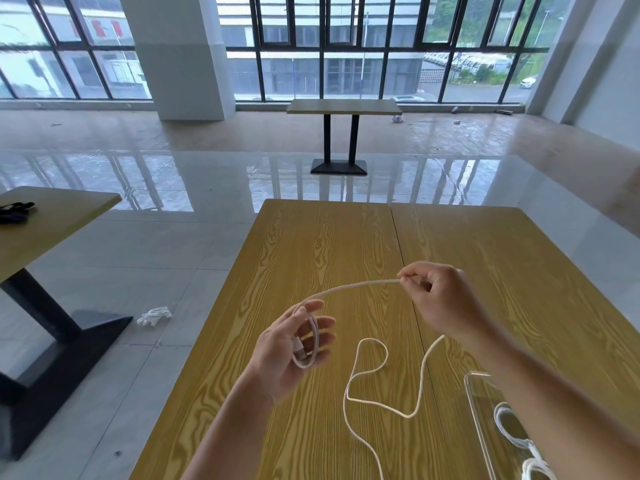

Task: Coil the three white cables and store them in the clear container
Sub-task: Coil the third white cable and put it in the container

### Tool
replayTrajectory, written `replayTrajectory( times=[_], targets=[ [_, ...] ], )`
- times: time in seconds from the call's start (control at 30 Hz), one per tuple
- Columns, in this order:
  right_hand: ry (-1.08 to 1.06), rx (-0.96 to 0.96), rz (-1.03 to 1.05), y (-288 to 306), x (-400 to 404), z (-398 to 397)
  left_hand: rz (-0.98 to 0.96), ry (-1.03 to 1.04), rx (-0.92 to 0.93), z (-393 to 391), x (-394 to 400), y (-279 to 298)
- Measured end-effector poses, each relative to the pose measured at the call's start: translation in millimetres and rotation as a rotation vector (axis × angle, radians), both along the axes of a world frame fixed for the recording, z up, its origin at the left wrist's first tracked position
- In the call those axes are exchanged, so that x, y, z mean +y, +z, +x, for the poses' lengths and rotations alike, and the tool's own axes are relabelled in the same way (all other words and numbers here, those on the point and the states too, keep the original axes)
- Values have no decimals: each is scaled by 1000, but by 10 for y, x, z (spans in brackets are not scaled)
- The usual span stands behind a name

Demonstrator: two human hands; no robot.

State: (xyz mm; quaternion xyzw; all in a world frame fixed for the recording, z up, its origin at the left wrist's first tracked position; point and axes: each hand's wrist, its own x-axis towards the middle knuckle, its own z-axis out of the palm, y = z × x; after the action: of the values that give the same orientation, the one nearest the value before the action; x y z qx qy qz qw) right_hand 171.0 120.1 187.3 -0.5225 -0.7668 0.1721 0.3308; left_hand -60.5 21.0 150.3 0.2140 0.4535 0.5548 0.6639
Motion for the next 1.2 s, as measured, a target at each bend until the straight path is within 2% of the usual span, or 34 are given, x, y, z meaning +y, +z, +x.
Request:
replayTrajectory(
  times=[0.13,0.3,0.43,0.6,0.73,0.97,1.07,1.2],
  targets=[
    [83,-139,-72,-79,-239,-99,-7,193,-205,60,106,-10],
    [224,-274,-213,-149,-553,-245,-71,370,-358,95,195,-66],
    [272,-324,-248,-213,-628,-300,-75,380,-303,109,202,-96],
    [401,-374,-300,-239,-757,-354,-97,422,-345,73,250,-127],
    [533,-369,-313,-127,-843,-395,-110,443,-295,64,267,-154],
    [607,-338,-283,147,-926,-375,-130,447,-48,-121,242,-208],
    [636,-231,-269,303,-878,-406,-98,308,97,-41,208,-138],
    [586,-90,-226,390,-757,-446,-64,95,169,121,155,-3]
  ],
)
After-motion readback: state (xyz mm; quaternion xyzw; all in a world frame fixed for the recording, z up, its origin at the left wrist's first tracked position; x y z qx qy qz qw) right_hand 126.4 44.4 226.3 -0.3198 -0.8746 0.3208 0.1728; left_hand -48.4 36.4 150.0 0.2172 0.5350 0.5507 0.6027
